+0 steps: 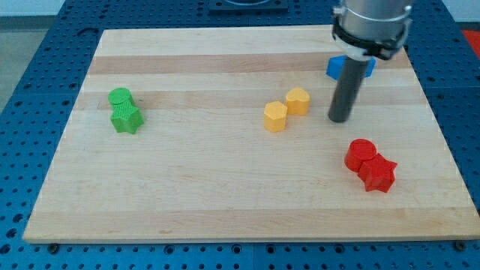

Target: Move blue triangle a bit down

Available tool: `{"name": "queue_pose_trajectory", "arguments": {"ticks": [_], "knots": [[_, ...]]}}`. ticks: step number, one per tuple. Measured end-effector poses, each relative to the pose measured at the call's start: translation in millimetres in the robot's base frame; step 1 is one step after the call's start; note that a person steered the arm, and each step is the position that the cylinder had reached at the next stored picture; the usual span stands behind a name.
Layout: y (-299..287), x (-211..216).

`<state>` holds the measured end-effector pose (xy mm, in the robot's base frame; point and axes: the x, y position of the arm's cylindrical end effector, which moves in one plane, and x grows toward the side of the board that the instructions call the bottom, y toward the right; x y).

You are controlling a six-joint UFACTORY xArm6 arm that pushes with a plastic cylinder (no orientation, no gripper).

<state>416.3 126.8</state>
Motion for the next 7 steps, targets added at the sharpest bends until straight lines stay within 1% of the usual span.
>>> {"name": "queue_pose_trajectory", "arguments": {"ticks": [1, 2, 3, 4, 5, 6, 7], "knots": [[-26.9, -17.0], [-28.1, -24.8], [-29.3, -70.5], [-29.3, -78.6], [-21.1, -111.3], [4.2, -134.7], [36.6, -144.4]]}}
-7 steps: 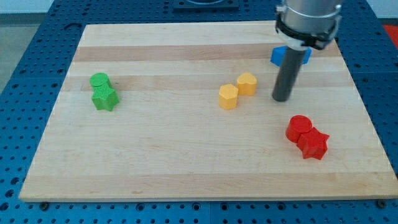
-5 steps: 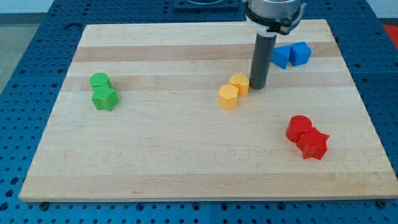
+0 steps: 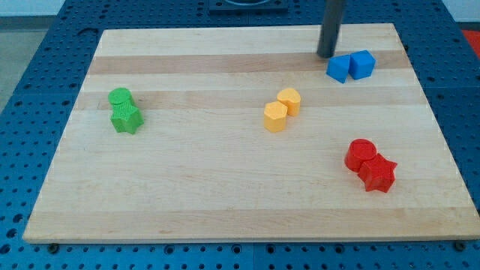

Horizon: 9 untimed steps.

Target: Move blue triangle a bit down

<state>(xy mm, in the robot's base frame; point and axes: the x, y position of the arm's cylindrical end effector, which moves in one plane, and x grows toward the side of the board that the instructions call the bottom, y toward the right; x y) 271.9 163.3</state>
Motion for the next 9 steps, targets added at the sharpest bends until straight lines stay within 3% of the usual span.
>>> {"name": "queue_pose_trajectory", "arguments": {"ticks": [2, 5, 6, 7, 9], "knots": [[13.8, 14.9], [13.9, 104.5], [13.9, 98.6], [12.6, 54.4], [10.3, 54.7]]}}
